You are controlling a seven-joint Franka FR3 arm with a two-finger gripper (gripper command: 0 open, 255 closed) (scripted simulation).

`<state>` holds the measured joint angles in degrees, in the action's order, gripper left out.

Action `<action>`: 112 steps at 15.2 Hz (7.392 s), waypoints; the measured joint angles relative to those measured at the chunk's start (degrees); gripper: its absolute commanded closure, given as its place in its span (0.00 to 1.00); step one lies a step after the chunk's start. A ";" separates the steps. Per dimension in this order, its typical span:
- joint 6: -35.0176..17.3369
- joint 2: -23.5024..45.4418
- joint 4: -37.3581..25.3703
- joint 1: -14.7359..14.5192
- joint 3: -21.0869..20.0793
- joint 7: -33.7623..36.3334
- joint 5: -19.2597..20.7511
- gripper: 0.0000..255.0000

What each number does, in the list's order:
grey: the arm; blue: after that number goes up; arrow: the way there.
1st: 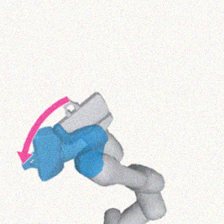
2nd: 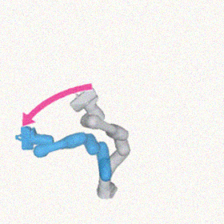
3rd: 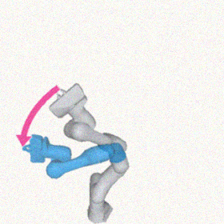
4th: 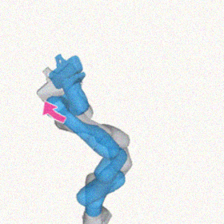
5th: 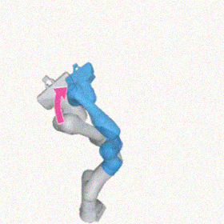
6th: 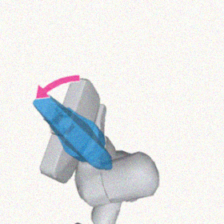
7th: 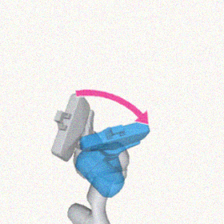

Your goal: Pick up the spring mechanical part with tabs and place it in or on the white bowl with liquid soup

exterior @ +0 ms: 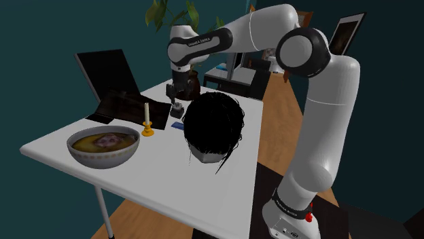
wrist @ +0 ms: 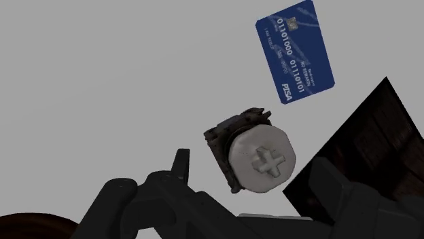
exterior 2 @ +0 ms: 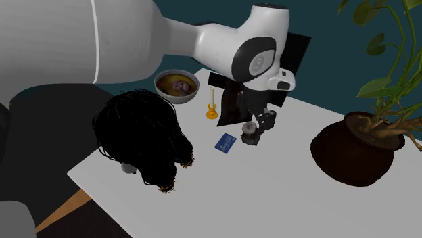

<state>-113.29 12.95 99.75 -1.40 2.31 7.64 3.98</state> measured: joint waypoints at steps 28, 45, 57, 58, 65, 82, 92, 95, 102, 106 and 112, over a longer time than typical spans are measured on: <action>-10.13 -1.13 10.81 -1.93 -0.10 3.97 5.82 1.00; 1.48 -4.87 2.83 -2.17 -0.32 2.31 5.02 1.00; 10.28 -5.92 -5.05 -2.24 -0.38 0.99 4.62 1.00; 10.92 -5.90 -5.71 -2.26 -0.39 0.93 4.60 1.00; 15.04 -5.95 -9.56 -3.21 -1.09 1.95 4.61 1.00; 20.33 -3.57 -13.87 -15.58 -10.58 23.20 5.84 1.00; 26.52 6.34 -27.74 -24.85 -15.39 35.85 8.04 1.00; 26.91 8.77 -30.16 -26.71 -15.99 38.08 8.60 1.00; 22.34 8.40 -25.12 -26.45 -16.01 38.94 8.53 0.00; 18.57 7.45 -23.35 -21.74 -15.69 35.66 2.23 0.00; 10.98 7.98 -19.78 -10.04 -15.10 25.53 -15.63 0.00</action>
<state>-102.31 20.93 79.97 -11.44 -12.79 33.16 -11.65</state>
